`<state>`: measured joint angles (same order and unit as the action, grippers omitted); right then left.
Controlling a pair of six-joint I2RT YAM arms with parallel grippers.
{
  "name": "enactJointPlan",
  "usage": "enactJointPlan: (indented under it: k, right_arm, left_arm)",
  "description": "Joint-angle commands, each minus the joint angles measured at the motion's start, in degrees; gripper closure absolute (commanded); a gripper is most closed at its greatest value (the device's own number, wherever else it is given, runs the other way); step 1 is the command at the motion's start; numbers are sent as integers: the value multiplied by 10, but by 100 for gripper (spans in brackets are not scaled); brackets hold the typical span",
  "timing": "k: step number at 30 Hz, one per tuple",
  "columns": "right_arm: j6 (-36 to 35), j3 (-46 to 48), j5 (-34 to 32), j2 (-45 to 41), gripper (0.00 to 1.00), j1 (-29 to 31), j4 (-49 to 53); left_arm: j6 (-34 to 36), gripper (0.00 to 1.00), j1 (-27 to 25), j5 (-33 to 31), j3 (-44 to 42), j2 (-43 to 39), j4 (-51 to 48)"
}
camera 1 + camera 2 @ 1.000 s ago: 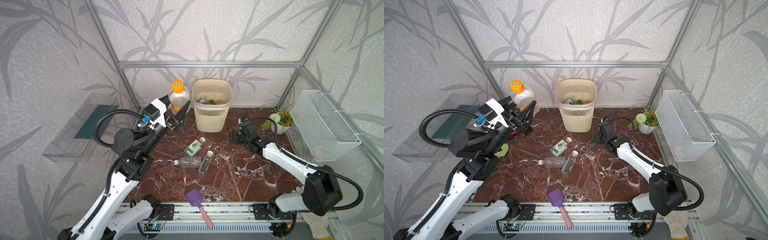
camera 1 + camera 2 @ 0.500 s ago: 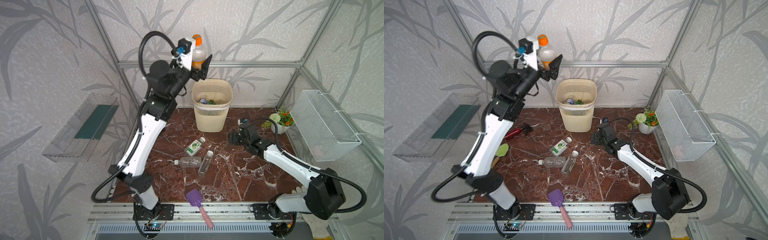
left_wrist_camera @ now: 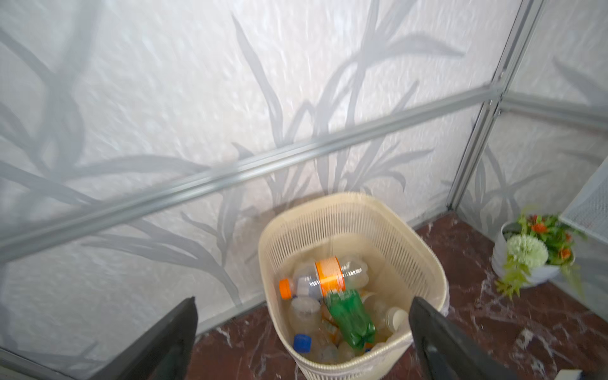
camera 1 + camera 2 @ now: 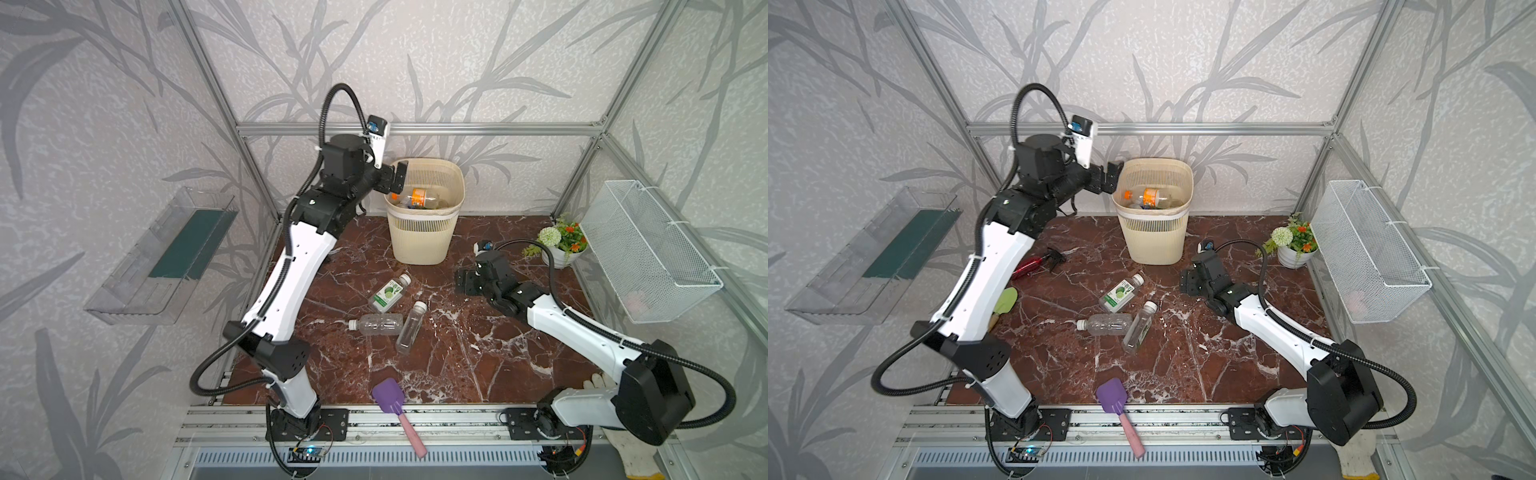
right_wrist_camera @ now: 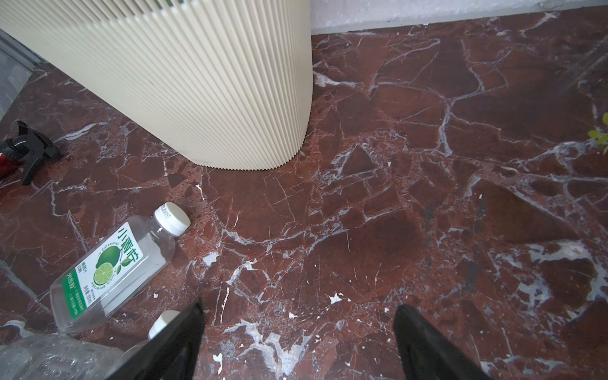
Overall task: Throw the plastic bottles in the bin
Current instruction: 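Open the left gripper to drop the orange-capped bottle into the bin, then draw the left arm back while the right gripper moves to the bottles, then lower the right gripper onto the white-capped clear bottle and grasp it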
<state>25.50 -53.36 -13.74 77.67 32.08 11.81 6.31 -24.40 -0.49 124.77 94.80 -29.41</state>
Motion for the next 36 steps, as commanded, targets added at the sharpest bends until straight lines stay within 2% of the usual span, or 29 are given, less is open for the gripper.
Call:
enactJointPlan:
  k: [1,6,11,15,18,21,27,33,36]
  right_arm:
    - [34,-19,-21,9,8,12,-4]
    - [85,-28,-28,31,6,39,9]
    - [129,-25,-3,50,6,64,12]
    - [174,-29,29,66,7,79,45]
    - [184,-50,24,79,7,111,82]
    - [205,-71,31,95,7,139,102]
    - [242,-118,64,157,7,182,120]
    - [266,-146,118,223,15,188,114]
    - [271,-146,120,236,18,191,105]
  left_arm:
    - [28,1,4,-41,-35,-15,2]
    - [6,1,28,-66,-118,-53,-15]
    - [-23,1,47,-96,-296,-131,17]
    - [-32,1,56,-108,-467,-217,79]
    - [-54,1,69,-102,-582,-272,134]
    - [-71,1,70,-108,-663,-309,187]
    - [-99,3,68,-98,-656,-302,157]
    - [-104,4,69,-106,-653,-300,150]
    - [-106,4,68,-103,-656,-305,157]
